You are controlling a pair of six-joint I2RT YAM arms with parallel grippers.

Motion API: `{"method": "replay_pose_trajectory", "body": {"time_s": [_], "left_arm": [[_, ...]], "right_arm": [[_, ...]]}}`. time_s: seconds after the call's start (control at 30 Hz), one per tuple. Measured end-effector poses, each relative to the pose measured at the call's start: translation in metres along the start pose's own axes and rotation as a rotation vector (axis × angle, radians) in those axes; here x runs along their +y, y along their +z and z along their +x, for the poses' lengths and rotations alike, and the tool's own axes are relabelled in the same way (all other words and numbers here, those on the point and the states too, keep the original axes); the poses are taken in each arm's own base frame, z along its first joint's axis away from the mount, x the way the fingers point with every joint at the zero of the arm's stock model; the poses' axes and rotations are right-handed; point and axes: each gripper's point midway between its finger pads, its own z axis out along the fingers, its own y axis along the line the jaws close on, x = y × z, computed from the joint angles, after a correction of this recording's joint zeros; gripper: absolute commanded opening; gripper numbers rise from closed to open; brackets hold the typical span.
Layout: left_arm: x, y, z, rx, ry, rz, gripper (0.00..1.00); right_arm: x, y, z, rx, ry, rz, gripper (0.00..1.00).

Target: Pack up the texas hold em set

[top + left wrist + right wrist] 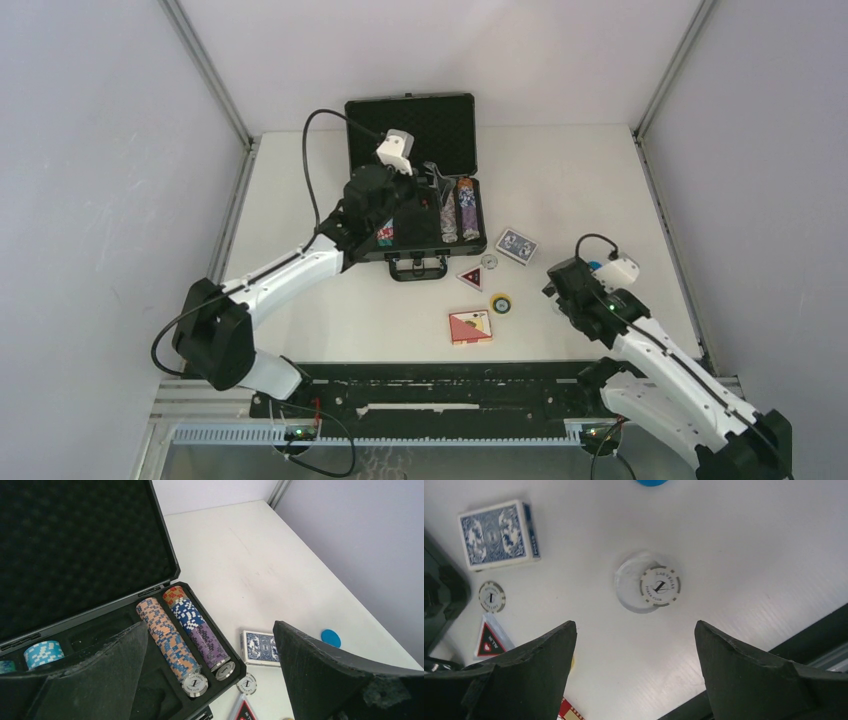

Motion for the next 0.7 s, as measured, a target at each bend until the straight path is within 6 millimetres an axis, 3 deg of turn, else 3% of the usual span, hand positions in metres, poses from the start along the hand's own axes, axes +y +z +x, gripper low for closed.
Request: {"method": "replay_pose_trajectory", "body": {"time_s": [0.13, 0.3, 0.57, 0.7], "left_arm": [[-0.001, -0.008, -0.006, -0.026, -0.007, 0.006, 1.0], [-0.003, -0.008, -0.009, -0.043, -0.015, 0.013, 1.0], [-0.003, -0.008, -0.01, -0.046, -0.017, 0.013, 1.0], [-0.003, -0.008, -0.01, -0.046, -0.017, 0.012, 1.0]], "right_arm": [[-0.017, 0.0, -0.002, -0.006, 0.079, 0.038, 0.8], [-0.021, 0.005, 0.002, 0.013, 0.101, 0.067, 0.79], [-0.037, 0.031, 0.026, 0.123, 0.169, 0.11, 0.73], [-0.036, 0.036, 0.026, 0.146, 0.175, 0.101, 0.7]]}}
